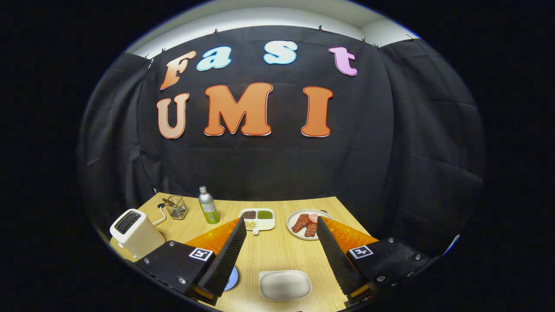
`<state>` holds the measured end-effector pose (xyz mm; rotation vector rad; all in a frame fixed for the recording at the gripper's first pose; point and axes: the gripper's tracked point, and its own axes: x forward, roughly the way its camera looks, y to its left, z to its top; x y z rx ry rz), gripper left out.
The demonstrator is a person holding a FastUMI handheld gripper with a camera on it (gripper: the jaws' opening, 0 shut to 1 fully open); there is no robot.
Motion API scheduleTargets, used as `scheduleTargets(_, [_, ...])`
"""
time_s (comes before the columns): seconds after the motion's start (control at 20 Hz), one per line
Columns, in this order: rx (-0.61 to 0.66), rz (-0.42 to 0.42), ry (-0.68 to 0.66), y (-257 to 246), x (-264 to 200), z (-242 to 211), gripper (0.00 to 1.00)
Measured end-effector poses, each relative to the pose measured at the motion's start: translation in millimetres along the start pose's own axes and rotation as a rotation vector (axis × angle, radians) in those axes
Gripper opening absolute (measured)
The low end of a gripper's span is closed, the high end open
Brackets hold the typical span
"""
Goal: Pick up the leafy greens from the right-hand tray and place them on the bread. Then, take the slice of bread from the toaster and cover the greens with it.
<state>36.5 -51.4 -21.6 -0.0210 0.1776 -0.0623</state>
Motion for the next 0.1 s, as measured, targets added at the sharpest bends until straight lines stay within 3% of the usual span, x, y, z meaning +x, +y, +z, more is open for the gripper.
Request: scheduleTargets(0.1, [0.014,0.012,-0.002,0.7,1.9,1.8,0.98])
